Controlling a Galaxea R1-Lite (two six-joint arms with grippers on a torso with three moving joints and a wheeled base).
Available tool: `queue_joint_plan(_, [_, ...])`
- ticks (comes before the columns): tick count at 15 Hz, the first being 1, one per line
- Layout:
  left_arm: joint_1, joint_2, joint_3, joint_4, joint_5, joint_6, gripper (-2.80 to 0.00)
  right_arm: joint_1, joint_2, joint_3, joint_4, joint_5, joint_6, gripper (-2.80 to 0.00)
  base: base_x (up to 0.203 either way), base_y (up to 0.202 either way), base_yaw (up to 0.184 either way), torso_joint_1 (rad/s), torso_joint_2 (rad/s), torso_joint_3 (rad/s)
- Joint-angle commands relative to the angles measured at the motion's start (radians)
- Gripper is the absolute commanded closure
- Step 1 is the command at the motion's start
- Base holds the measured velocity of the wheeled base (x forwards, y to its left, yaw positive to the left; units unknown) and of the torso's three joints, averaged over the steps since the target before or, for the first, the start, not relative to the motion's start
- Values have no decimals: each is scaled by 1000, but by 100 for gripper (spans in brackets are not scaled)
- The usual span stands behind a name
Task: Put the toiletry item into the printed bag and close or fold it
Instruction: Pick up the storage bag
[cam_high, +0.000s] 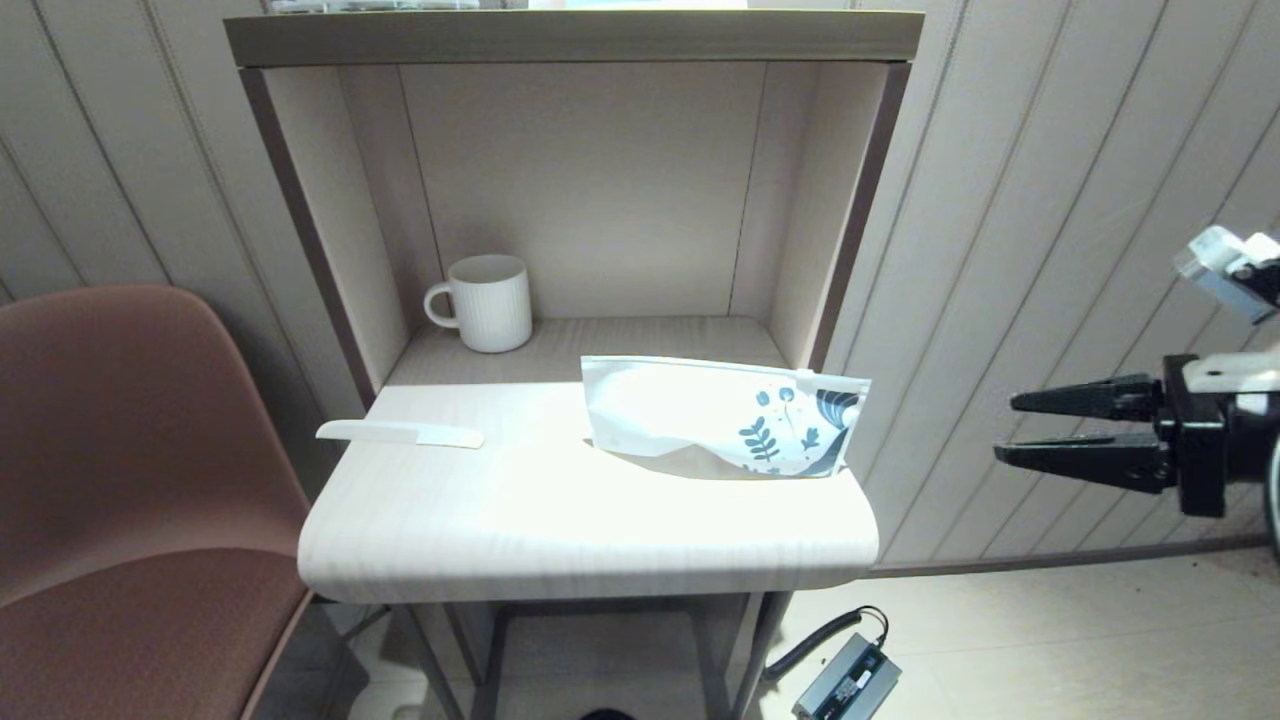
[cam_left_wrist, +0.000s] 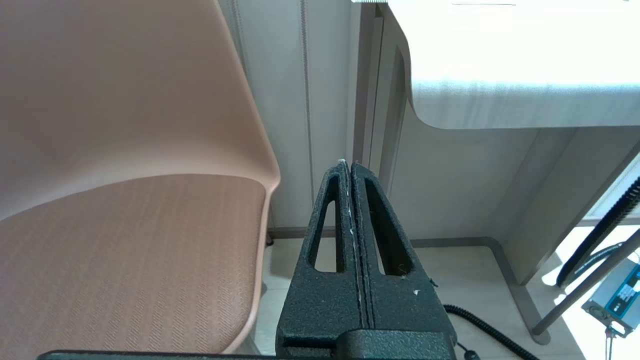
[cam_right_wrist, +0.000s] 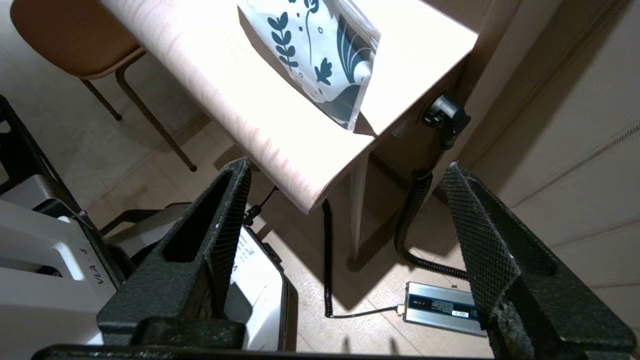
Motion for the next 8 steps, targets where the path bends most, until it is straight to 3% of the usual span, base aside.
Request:
queue_joint_plan(1, [0, 1, 0, 0, 0, 0, 0, 38, -1, 15, -9, 3, -3, -280, 0, 0, 0, 0, 0, 0])
queue_joint_plan(5, [0, 1, 0, -1, 0, 2, 0, 71, 12, 28, -22, 3, -1, -280, 0, 0, 0, 0, 0, 0])
queue_joint_plan(8, [0, 1, 0, 0, 0, 2, 0, 80, 18, 66, -122, 4, 1, -280, 0, 0, 0, 0, 0, 0])
